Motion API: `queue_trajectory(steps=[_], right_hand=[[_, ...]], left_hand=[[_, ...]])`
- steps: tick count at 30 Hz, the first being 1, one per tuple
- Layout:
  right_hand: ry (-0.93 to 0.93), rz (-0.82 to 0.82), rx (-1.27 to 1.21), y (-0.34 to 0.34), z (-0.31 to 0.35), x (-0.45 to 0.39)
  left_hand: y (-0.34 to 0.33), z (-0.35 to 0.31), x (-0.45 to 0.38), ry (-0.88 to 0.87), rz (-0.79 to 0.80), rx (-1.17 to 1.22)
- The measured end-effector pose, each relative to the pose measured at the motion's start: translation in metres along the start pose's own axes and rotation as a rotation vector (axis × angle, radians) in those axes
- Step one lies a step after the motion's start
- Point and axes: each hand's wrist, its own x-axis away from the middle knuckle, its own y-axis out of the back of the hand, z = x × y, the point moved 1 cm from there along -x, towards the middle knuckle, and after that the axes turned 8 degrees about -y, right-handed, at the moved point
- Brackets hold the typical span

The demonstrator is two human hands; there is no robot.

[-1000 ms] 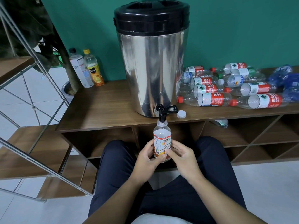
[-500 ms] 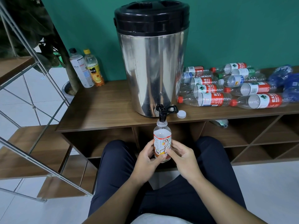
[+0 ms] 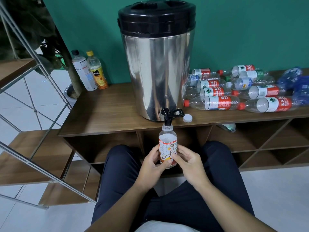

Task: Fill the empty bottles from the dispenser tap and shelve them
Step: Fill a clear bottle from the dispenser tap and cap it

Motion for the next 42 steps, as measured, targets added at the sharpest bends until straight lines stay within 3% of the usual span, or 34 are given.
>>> queue_trajectory(steps=[42], right_hand=[[-0.019, -0.022, -0.008, -0.0009, -0.0011, -0.0011]], left_hand=[[0.0026, 0.0068, -0.0011, 0.014, 0.008, -0.078]])
